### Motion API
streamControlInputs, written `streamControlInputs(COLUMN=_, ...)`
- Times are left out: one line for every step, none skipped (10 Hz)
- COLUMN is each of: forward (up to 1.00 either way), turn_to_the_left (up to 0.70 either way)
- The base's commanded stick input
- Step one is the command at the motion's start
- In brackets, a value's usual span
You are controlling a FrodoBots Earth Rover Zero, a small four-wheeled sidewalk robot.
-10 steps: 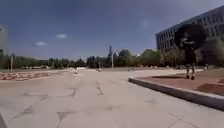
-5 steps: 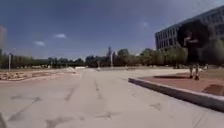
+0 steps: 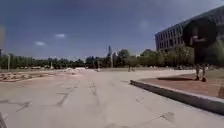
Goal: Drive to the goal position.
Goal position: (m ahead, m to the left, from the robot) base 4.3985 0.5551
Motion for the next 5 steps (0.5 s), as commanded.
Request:
streamControlInputs(forward=0.70, turn_to_the_left=0.01)
streamControlInputs(forward=0.70, turn_to_the_left=0.01)
streamControlInputs(forward=0.70, turn_to_the_left=0.01)
streamControlInputs(forward=0.70, turn_to_the_left=0.01)
streamControlInputs(forward=0.70, turn_to_the_left=0.01)
